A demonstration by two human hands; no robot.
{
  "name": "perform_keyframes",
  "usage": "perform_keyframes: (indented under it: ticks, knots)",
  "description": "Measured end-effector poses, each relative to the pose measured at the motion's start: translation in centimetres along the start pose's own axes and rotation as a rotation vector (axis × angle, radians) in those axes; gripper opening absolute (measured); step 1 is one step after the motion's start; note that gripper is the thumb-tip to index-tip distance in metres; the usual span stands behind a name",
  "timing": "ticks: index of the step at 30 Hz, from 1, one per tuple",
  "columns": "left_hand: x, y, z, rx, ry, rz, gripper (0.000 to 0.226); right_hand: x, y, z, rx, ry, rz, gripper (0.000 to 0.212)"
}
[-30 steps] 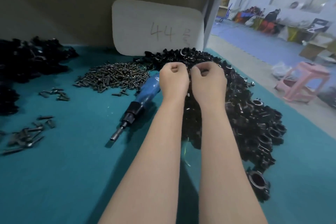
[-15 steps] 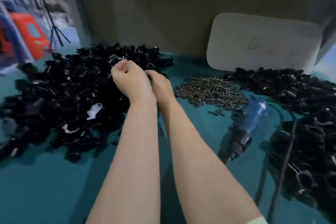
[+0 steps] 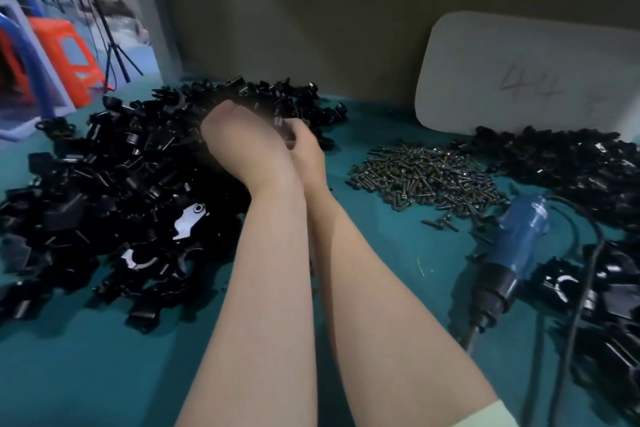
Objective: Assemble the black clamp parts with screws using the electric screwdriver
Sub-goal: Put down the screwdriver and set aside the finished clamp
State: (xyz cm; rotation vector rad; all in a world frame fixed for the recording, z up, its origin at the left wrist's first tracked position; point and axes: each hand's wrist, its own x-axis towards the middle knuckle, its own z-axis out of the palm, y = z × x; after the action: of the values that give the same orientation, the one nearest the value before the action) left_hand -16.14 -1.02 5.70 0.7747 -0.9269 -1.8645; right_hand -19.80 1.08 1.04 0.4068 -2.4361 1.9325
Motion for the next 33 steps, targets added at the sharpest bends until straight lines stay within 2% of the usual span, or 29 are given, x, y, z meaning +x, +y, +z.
perform_keyframes:
  ticks: [2,4,6,8,10,12,19,22,25,28,31,33]
  knots:
    - [-0.7,-0.8,0.4,0.061,-0.044,-0.012,0.021,0.1,0.1,-2.2,0.065,0.142,0.049,0.020]
    - [-1.9,-2.1,1.1,0.145,-0.153,-0.074,0.023,0.2,0.1,-5.2,0.113,0.214,0.127,0.024]
    - [-3.5,-3.5,2.0,0.269,-0.297,-0.141,0.028,-0.1,0.0,-8.6,0.004,0.200,0.145,0.032]
    - [-5.6,-4.6,3.0,0.393,-0.450,-0.202,0.032,-0.6,0.1,-11.8,-0.121,0.114,0.162,0.023]
    - [-7.7,-5.3,3.8,0.481,-0.571,-0.255,0.033,-1.5,0.0,-14.0,-0.098,0.024,0.236,0.014]
    - [-9.4,-6.1,4.5,0.532,-0.631,-0.277,0.033,-2.2,0.1,-15.9,-0.078,0.024,0.272,0.015]
    - [-13.3,-8.1,7.6,0.539,-0.735,-0.196,0.023,-1.5,0.8,-22.1,-0.211,0.227,0.104,0.023]
    - [-15.0,-9.1,9.0,0.486,-0.734,-0.177,0.011,-0.9,1.6,-24.7,-0.156,0.273,0.130,0.031]
    - [-16.5,-10.7,9.8,0.455,-0.729,-0.261,0.015,-0.4,2.7,-27.1,-0.149,0.453,0.168,0.032]
    - [-17.2,-11.5,10.3,0.306,-0.699,-0.491,0.005,-0.2,4.5,-29.3,-0.393,0.699,0.322,0.041]
    - [-16.5,-11.8,10.6,0.195,-0.681,-0.643,0.010,-0.1,6.0,-30.1,-0.533,0.610,0.602,0.044]
    - [-16.3,-11.8,10.6,0.175,-0.689,-0.689,0.014,0.2,6.5,-29.9,-0.601,0.541,0.699,0.044]
